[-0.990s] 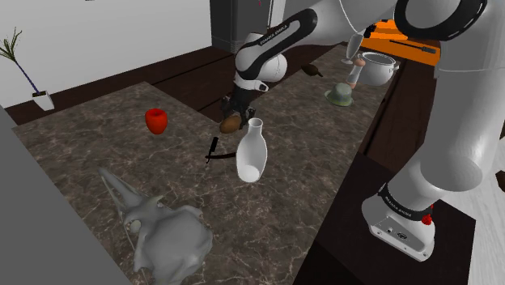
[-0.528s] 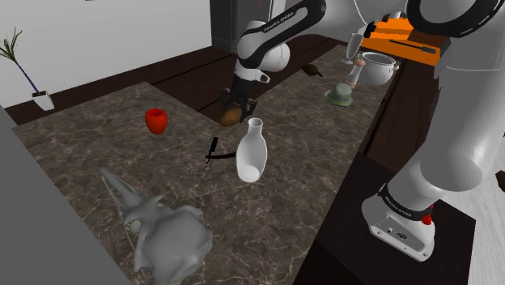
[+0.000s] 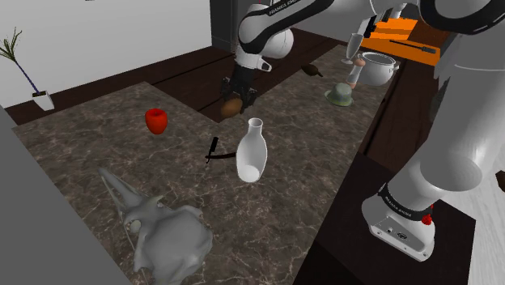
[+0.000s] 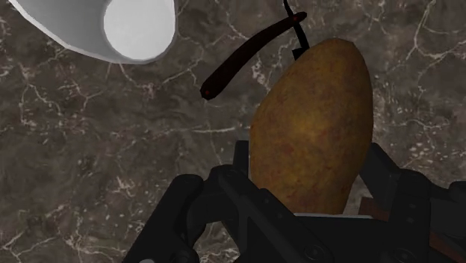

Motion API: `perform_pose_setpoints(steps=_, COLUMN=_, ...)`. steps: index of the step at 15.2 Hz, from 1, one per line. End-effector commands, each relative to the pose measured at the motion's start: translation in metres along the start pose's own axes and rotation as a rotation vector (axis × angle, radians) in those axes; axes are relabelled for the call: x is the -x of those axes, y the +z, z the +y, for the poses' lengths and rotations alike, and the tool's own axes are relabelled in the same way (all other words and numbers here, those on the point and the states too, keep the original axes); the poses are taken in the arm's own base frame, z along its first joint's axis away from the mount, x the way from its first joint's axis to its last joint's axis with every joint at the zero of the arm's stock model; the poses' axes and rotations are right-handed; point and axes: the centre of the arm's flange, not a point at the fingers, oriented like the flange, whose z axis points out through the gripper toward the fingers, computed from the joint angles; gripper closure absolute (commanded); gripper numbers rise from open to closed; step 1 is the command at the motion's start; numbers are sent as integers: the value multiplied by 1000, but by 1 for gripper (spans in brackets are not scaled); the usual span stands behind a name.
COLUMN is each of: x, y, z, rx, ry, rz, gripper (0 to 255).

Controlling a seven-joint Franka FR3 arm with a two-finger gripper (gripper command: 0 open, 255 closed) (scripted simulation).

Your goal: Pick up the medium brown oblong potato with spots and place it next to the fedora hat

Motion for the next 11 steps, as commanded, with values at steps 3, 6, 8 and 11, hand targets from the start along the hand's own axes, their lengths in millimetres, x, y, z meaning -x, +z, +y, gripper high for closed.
perform_pose_setpoints(steps=3, x=6, y=-17, z=-2, rx=0, ry=0, rz=0, gripper=255)
perform_pose_setpoints(steps=6, x=-22, y=-29, z=24, rx=0, ry=0, rz=0, gripper=255)
perform_pose_setpoints(steps=8, x=-40, y=-37, z=41, rx=0, ry=0, rz=0, gripper=255)
perform_pose_setpoints(steps=11, x=-68, y=-49, z=67, rx=0, ry=0, rz=0, gripper=255)
